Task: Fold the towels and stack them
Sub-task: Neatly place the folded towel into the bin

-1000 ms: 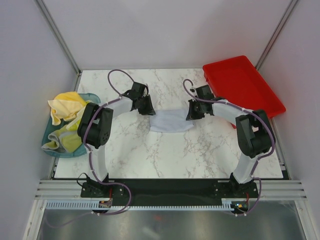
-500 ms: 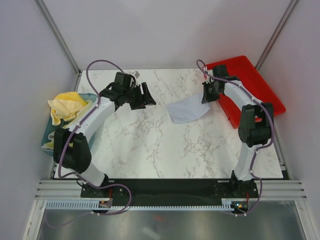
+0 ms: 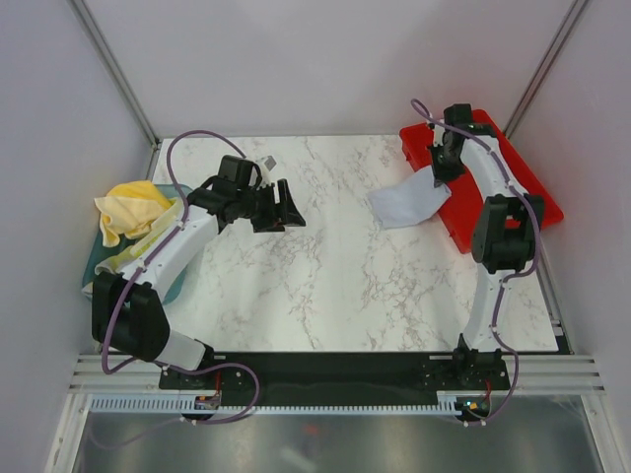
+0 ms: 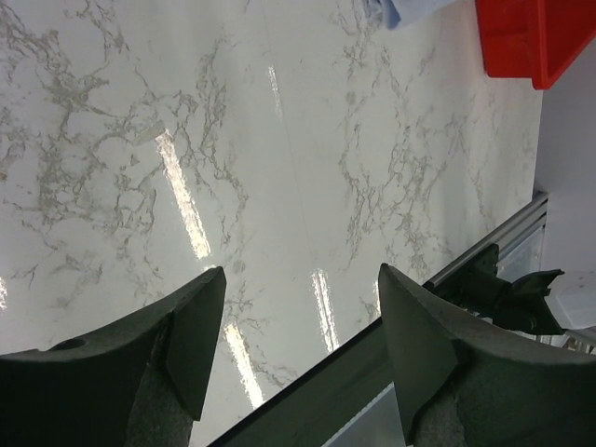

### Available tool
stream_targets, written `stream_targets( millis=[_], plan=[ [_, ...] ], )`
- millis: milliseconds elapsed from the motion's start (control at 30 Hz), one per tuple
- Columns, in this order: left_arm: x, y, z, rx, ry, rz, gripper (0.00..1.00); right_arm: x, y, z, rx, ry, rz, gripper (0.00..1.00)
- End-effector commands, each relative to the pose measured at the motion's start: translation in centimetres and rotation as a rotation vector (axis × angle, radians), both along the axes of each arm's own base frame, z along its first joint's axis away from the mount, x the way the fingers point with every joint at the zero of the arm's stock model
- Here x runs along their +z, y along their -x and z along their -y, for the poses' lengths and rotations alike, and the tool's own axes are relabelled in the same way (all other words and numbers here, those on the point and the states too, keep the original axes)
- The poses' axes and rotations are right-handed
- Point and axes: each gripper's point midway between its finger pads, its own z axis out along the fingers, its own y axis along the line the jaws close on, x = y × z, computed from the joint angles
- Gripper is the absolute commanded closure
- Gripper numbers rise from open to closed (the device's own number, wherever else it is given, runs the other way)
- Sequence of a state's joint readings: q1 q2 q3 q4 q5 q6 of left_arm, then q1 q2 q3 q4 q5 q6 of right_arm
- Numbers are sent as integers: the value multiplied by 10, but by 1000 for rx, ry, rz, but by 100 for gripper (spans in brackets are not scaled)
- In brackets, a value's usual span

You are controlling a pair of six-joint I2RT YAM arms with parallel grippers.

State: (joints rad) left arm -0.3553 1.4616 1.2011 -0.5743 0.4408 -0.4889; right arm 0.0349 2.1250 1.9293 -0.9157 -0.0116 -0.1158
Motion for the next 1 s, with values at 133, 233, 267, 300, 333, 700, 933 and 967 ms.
stream_targets(
  millis=[133, 233, 267, 300, 333, 700, 933, 967],
  plan=[
    [4, 1, 4, -79, 7, 39, 25, 37, -11, 84, -106, 119, 48, 100],
    [5, 2, 7, -92, 15, 37, 25, 42, -21, 99, -115, 138, 68, 100],
    [5, 2, 6, -92, 14, 39, 25, 43, -24, 102, -113, 144, 75, 100],
    [6, 2, 6, -92, 13, 43, 25, 49, -29, 107, -117, 149, 95, 100],
    [6, 2, 5, -90, 11, 46, 25, 45, -31, 114, -123, 155, 92, 100],
    [19, -2, 13, -110, 50, 54, 25, 32, -57, 148, -102, 225, 120, 100],
    [29, -6, 16, -105, 68, 67, 25, 27, -62, 171, -125, 242, 138, 100],
    [30, -6, 17, -106, 72, 65, 25, 28, -63, 174, -124, 246, 141, 100]
  ],
)
